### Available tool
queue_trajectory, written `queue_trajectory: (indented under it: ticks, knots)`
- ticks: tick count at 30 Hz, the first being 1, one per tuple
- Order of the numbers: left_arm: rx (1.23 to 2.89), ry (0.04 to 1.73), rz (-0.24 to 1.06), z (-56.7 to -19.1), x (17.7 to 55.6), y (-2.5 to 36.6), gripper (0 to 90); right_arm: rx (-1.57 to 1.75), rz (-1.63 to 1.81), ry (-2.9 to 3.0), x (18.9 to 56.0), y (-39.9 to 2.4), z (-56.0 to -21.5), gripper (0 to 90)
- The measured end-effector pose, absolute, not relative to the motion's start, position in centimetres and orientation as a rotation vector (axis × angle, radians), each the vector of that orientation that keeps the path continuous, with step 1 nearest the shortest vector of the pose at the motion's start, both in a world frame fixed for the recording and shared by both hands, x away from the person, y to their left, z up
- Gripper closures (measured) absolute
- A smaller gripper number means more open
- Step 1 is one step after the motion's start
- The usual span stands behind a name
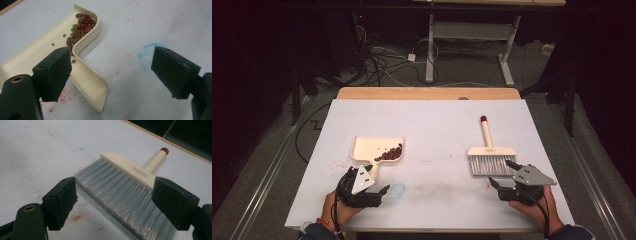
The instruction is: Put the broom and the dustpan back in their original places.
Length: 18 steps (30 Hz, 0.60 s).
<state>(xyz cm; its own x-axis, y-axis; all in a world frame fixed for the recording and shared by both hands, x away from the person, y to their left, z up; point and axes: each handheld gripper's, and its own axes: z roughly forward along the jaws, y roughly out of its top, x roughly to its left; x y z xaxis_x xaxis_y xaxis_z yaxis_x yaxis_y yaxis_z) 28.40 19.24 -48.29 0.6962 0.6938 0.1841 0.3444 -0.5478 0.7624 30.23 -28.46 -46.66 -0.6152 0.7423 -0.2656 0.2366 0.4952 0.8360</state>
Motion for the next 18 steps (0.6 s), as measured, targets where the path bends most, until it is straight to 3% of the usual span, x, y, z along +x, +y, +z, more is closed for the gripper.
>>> queue_trajectory:
  ticks: [18]
  knots:
    - [2.180,0.789,0.611,-48.33,28.52,19.21,16.2,0.782,1.053,2.113,30.01,-28.26,-46.30,20.1]
